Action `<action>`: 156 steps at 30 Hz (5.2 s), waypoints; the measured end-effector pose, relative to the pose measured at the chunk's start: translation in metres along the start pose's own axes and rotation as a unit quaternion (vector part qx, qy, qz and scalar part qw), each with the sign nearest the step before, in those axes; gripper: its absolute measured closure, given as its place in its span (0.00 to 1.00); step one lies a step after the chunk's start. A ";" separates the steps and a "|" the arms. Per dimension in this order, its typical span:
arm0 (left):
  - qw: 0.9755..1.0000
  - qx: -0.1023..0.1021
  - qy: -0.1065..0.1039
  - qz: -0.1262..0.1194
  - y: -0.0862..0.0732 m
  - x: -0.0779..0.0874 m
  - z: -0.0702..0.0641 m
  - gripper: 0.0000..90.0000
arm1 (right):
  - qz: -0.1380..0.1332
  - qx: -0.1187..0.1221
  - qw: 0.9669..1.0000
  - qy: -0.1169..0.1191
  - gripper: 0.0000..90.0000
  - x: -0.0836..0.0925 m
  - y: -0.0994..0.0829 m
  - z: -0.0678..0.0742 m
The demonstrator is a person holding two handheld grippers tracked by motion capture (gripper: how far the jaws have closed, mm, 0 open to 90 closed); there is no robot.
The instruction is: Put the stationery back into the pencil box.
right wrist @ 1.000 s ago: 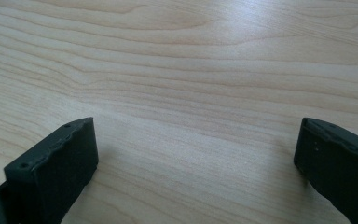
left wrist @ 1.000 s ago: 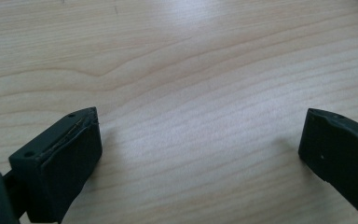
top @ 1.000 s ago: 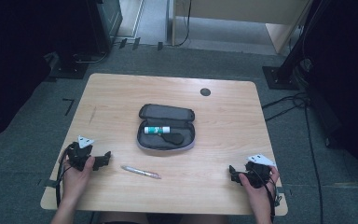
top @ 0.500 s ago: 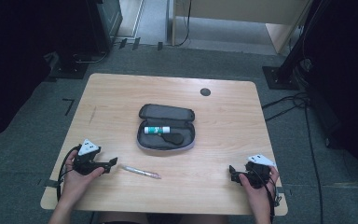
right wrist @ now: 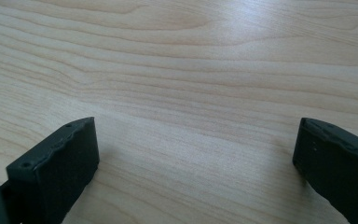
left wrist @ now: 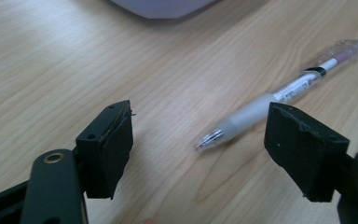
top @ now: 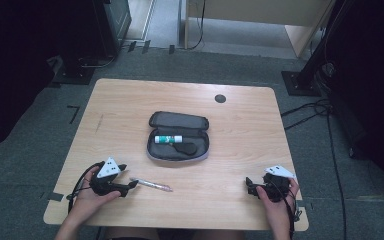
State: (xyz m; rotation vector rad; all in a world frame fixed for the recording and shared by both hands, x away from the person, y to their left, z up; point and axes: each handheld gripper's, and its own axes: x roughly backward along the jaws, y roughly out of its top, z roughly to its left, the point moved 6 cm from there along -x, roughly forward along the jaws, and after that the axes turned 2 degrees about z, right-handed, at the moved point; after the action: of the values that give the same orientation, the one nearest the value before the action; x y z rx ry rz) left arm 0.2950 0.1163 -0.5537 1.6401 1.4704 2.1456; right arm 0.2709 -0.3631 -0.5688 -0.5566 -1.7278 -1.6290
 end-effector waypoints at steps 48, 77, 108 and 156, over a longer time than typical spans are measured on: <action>0.995 -0.082 -0.051 0.006 0.004 -0.008 -0.034 0.91 | 0.000 0.000 1.000 0.000 0.00 0.000 0.000 0.000; 0.992 -0.083 -0.080 -0.051 0.039 0.017 -0.034 0.91 | 0.000 0.002 1.000 0.002 0.00 0.000 0.000 0.000; 0.994 -0.051 -0.094 -0.019 0.122 -0.040 0.010 0.91 | 0.001 0.005 1.000 0.006 0.00 0.000 0.000 0.001; 0.998 0.024 -0.051 -0.028 0.115 -0.030 0.028 0.57 | 0.000 0.008 1.000 0.007 0.00 0.000 0.000 0.001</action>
State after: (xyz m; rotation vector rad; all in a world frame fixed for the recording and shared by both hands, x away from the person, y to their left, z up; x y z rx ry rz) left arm 0.3831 0.0548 -0.4948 1.6759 1.5307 1.9812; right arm 0.2704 -0.3620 -0.5688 -0.5362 -1.7286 -1.6137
